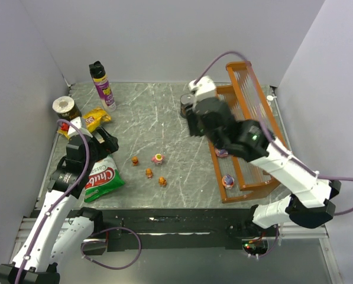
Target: Place and organize the plastic toys onto the shelf
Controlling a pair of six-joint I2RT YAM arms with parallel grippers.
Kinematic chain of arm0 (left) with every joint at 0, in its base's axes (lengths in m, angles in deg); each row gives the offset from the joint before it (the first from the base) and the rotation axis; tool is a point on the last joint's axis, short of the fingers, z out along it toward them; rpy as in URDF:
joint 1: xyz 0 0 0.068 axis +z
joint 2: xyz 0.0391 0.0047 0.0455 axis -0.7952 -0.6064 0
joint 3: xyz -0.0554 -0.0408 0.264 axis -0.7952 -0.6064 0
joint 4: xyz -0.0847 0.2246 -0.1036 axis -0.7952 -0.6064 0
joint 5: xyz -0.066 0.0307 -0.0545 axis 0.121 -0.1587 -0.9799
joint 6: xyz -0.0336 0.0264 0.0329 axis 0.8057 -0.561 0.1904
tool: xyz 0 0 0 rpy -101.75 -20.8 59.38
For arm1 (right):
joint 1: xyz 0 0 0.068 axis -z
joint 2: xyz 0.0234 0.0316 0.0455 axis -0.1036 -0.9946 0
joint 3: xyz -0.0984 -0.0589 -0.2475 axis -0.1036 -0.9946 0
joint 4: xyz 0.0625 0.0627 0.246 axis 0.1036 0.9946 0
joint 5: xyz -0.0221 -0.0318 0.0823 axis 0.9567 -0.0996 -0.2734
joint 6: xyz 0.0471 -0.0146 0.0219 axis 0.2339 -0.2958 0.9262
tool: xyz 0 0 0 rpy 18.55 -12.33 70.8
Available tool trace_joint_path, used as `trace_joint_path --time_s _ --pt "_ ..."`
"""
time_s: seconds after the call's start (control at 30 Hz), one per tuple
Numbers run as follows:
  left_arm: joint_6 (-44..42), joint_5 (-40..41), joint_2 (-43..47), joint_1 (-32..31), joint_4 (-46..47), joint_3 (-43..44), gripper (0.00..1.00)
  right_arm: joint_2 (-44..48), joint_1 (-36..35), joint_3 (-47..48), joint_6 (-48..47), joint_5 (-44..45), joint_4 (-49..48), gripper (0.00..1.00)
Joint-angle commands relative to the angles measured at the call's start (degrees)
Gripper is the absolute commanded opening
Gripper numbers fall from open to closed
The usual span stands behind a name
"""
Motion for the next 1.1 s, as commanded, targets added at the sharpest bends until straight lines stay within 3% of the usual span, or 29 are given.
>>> trace_joint_path --time_s 0.0,0.13,0.5,0.77,0.9,1.07 --pt "-0.52 -0.85 -0.35 0.29 0.30 1.08 0.96 2.87 7.65 4.80 -2.32 1.20 5.66 0.00" --pt "-0.69 -1.29 -0.61 0.21 0.47 0.99 0.96 3.05 17.57 6.46 -4.52 -1.61 7.41 0.00" --pt "-1.13 -2.43 -1.49 0.38 0.65 1.16 0.97 3.14 35.95 6.38 -9.26 -9.52 11.19 0.00" --pt "-1.48 -3.13 -2.02 0.47 0.65 1.25 0.96 6.38 44.57 2.78 -10.50 -15.41 10.41 0.00" --pt "-1.48 -3.40 -2.11 0.47 0.74 1.16 0.96 7.44 49.85 1.20 -10.94 -24.79 9.09 0.00" --pt "-1.49 -3.66 -2.11 0.38 0.82 1.08 0.96 6.75 53.89 1.81 -14.62 -30.52 10.31 0.00"
